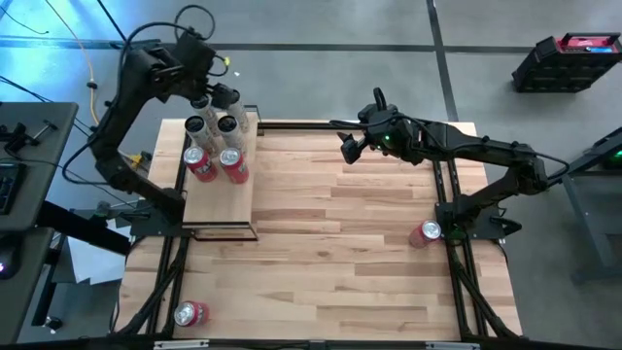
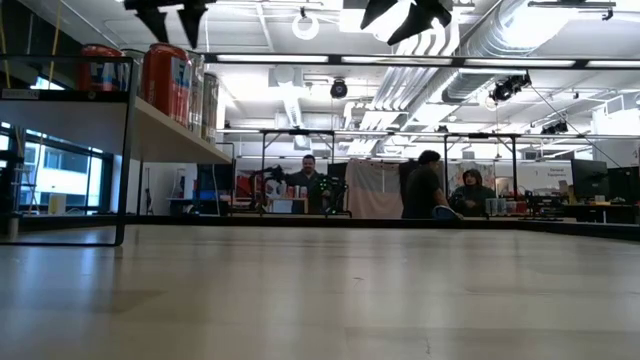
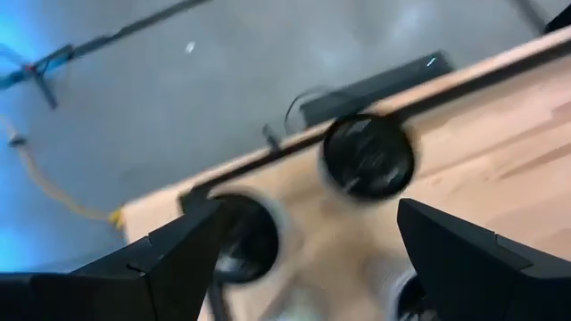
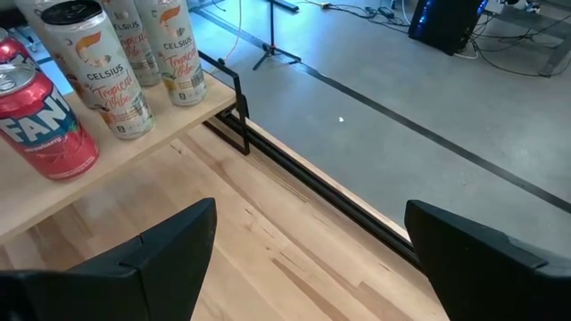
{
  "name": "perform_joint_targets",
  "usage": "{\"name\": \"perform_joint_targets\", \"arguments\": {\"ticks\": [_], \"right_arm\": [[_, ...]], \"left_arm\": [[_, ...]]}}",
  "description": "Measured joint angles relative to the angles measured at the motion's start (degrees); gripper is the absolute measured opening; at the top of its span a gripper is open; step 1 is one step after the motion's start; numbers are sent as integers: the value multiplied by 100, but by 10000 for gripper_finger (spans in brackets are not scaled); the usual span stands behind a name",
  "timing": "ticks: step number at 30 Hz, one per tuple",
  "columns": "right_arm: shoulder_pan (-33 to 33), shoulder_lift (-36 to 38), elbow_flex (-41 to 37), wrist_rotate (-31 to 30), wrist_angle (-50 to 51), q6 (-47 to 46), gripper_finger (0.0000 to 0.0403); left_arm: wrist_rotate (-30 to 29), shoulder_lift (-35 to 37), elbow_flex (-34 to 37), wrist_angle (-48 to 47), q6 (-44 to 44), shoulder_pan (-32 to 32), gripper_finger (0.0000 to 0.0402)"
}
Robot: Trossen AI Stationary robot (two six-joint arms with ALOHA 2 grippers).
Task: Place canned beverage on shelf
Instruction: Adjust the white yellow soda cans
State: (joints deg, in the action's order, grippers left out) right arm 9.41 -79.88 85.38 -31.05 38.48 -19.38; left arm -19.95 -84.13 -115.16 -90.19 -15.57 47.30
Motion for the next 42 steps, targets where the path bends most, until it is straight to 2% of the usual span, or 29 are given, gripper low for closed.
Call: {"name": "perform_joint_targets", "arguments": {"ticks": [11,36,42], "right_arm": [[0,0,0,224,-43,-193,348],[-1,0,0,214,-46,-221,348],[0,0,0,246,-46,-220,348]], "left_arm": [[153,157,713,1,-164,669,326],[115,43,768,17,-534,744,326],[-249,36,995,18,-507,670,326]]}}
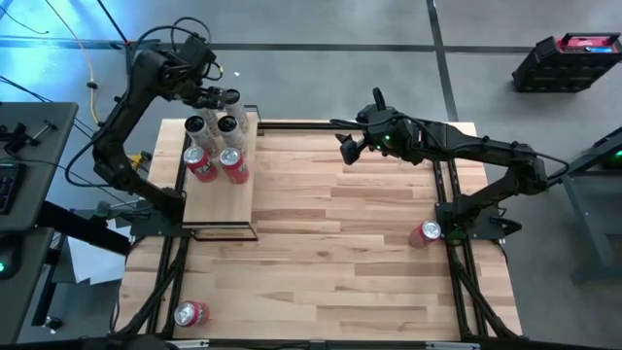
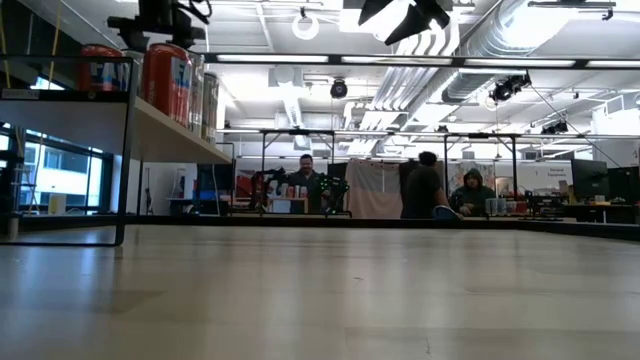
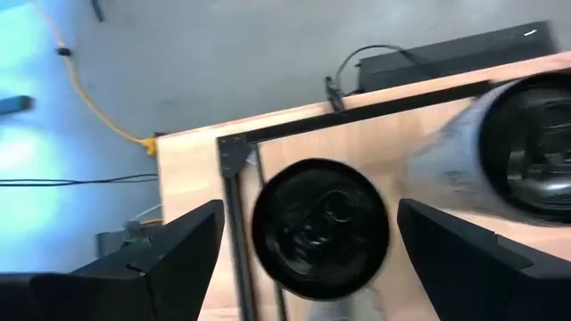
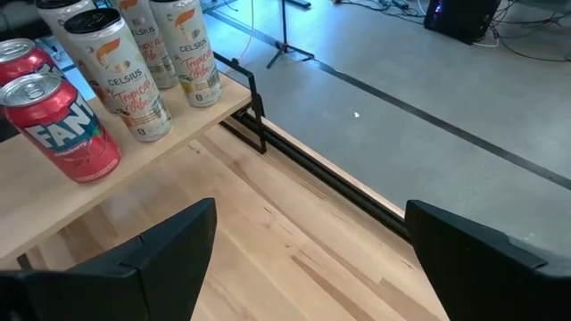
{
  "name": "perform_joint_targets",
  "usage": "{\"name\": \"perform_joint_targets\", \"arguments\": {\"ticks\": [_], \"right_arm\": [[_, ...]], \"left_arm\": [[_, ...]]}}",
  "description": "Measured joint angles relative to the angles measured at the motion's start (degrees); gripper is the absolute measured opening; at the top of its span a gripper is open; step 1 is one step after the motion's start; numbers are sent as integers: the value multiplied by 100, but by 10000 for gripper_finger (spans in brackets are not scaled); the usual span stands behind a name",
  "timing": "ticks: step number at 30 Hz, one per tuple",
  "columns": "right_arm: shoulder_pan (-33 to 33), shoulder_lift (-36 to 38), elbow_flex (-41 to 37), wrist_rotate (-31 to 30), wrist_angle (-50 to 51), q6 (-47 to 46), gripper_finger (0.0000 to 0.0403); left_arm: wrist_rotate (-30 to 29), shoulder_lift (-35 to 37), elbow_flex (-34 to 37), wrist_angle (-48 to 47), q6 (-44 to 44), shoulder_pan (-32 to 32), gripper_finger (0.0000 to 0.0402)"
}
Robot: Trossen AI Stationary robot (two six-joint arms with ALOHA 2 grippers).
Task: Place canned beverage on shelf
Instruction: Adjust the white yellow soda cans
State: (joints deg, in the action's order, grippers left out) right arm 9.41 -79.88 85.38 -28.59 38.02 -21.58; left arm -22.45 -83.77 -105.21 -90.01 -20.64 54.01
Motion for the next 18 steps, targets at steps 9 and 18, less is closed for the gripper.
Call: {"name": "perform_joint_targets", "arguments": {"ticks": [9,18], "right_arm": [[0,0,0,40,2,73,348],[0,0,0,58,4,202,348]], "left_arm": [[-127,-7,168,-1,-18,-93,326],[58,-7,168,-1,-22,-91,326]]}}
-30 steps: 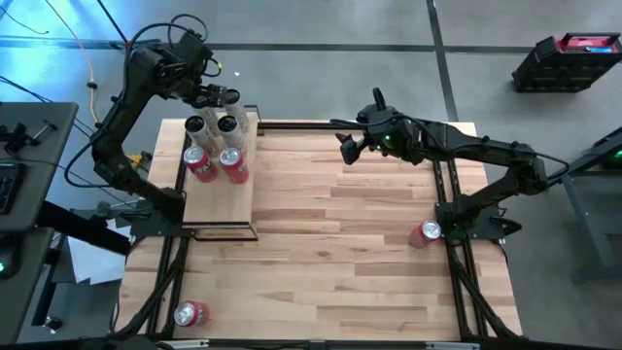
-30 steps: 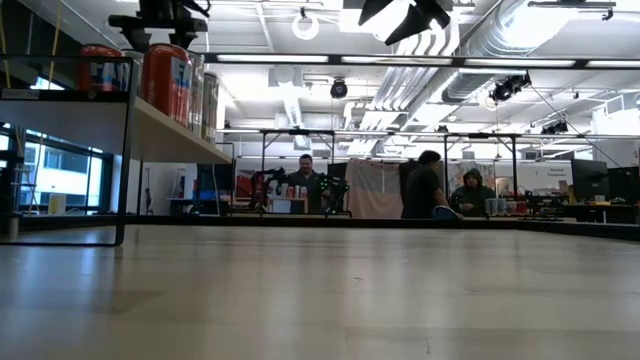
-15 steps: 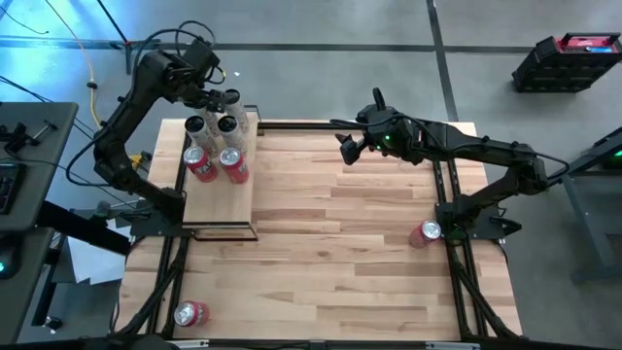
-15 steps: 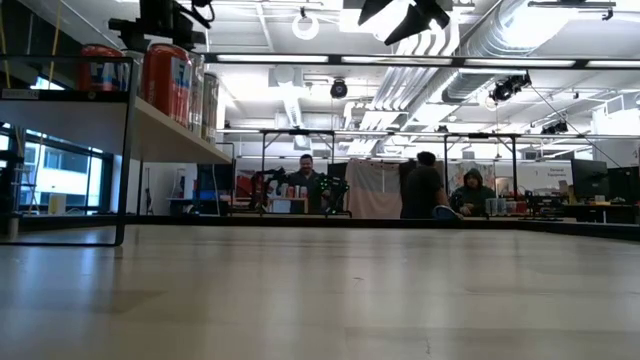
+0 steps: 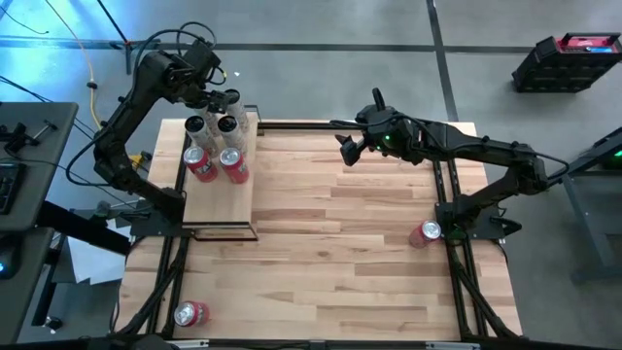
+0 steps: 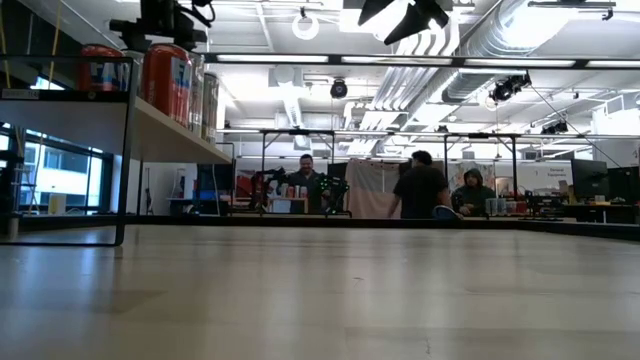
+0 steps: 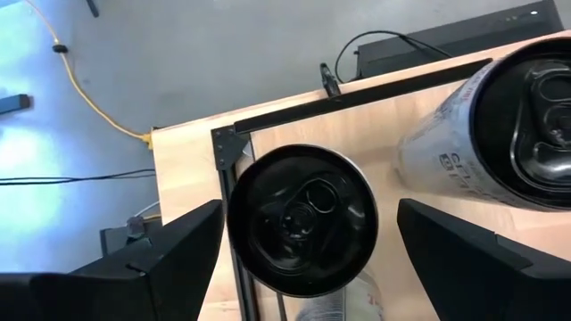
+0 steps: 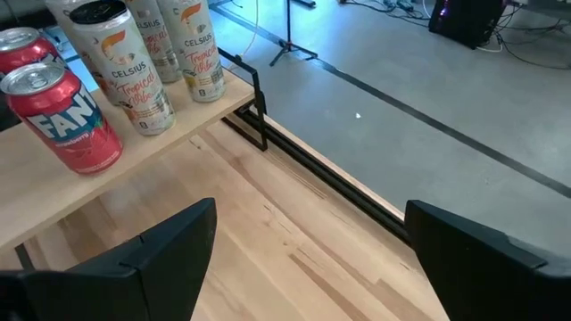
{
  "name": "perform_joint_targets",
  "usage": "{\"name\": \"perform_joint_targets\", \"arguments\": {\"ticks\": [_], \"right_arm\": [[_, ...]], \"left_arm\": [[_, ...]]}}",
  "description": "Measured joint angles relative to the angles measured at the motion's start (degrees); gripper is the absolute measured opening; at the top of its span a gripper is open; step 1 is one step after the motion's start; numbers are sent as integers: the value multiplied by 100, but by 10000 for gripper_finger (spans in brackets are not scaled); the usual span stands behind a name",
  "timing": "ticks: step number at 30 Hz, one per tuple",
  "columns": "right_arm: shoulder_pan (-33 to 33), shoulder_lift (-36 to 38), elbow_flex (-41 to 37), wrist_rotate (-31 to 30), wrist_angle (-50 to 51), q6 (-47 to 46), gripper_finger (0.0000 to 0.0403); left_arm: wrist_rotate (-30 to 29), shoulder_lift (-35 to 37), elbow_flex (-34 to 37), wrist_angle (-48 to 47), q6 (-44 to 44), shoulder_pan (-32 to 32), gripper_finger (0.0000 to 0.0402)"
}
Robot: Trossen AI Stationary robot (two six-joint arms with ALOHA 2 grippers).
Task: Place canned beverage on shelf
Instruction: Adjust the white yellow soda cans
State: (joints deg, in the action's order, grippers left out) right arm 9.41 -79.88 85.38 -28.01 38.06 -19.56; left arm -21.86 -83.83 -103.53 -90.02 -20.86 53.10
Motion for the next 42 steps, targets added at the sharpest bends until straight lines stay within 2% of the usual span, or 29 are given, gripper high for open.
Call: {"name": "perform_joint_targets", "arguments": {"ticks": [5,7,12,31,42], "right_arm": [[0,0,0,0,0,12,348],[0,0,0,0,0,12,348],[0,0,0,0,2,12,348],[0,0,0,-9,-20,-104,348],[-1,0,0,-13,-20,-141,348]], "left_arm": [[233,-2,39,18,-58,19,326],[436,-4,236,3,-106,67,326],[518,-12,647,6,-140,107,326],[336,125,581,382,-136,170,325],[324,125,581,451,-268,168,268]]}}
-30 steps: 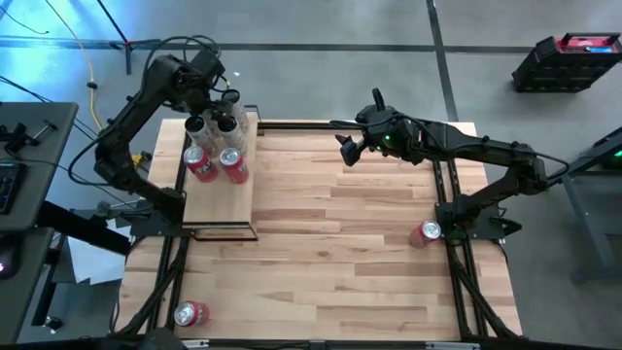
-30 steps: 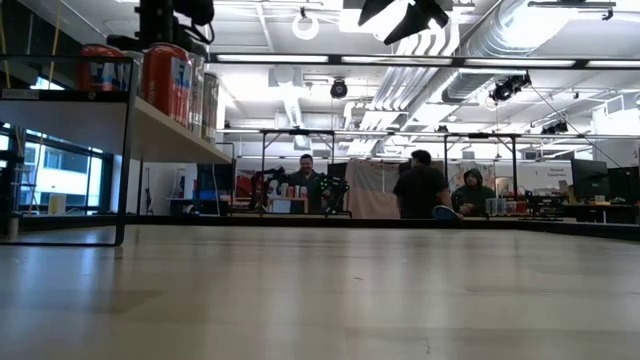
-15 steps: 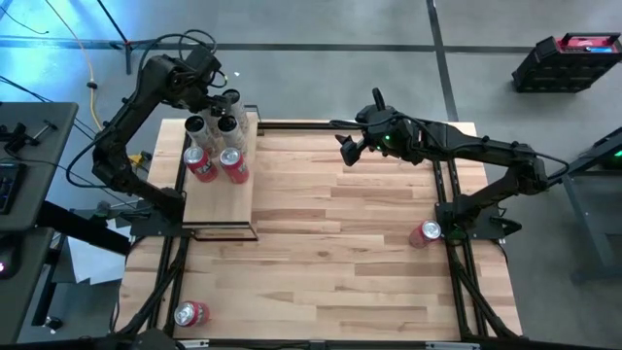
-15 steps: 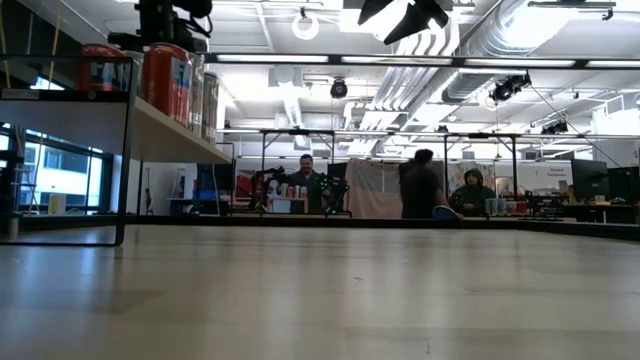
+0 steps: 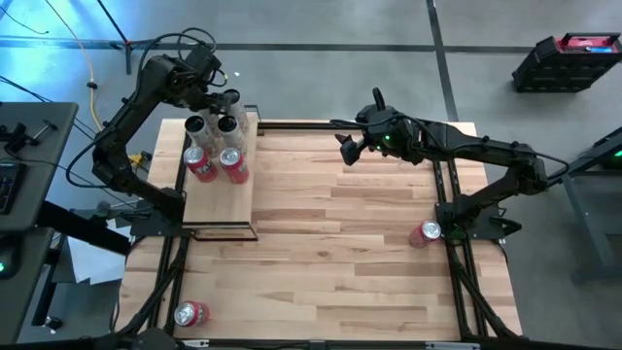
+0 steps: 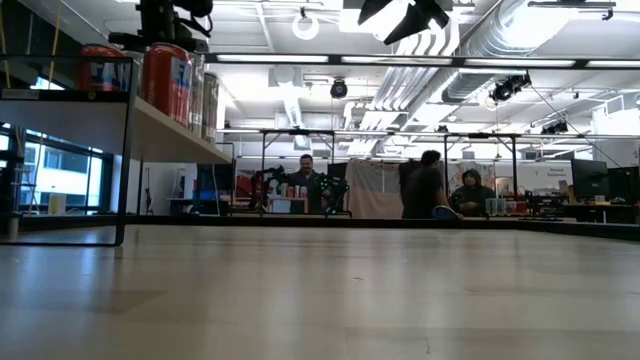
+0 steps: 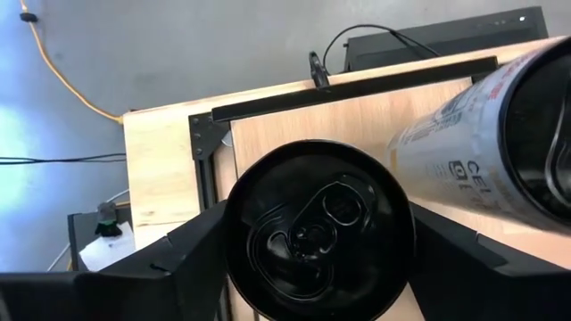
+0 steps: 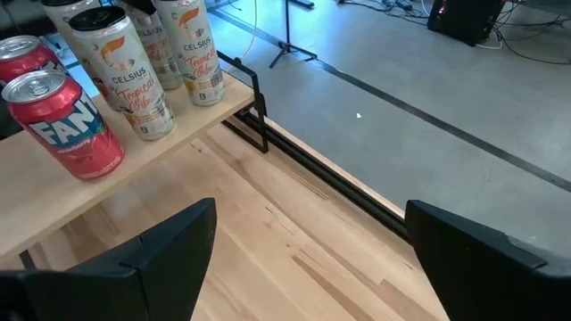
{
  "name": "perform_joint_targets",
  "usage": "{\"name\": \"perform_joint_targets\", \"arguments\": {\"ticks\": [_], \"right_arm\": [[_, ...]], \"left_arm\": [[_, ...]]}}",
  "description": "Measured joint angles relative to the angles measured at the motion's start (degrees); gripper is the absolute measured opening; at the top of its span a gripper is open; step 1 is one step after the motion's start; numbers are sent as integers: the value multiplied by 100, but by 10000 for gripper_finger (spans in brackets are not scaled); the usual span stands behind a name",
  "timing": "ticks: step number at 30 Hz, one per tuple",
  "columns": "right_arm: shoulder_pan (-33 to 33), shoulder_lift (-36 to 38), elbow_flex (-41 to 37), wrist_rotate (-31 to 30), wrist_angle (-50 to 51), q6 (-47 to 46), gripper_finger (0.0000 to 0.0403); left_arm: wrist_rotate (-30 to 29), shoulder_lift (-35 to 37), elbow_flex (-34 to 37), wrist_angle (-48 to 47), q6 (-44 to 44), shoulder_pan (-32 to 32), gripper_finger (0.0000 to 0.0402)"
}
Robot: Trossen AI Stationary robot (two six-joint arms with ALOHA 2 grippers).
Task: Place canned beverage on shelf
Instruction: Adjust the white yellow soda cans
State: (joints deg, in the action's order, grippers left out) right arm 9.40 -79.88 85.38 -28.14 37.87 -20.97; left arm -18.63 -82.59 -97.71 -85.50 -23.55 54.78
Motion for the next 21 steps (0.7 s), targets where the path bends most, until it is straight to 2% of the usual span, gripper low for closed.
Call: {"name": "perform_joint_targets", "arguments": {"ticks": [21], "right_arm": [[-2,0,0,59,-2,-105,348]], "left_arm": [[-138,-2,2,141,-387,0,278]]}}
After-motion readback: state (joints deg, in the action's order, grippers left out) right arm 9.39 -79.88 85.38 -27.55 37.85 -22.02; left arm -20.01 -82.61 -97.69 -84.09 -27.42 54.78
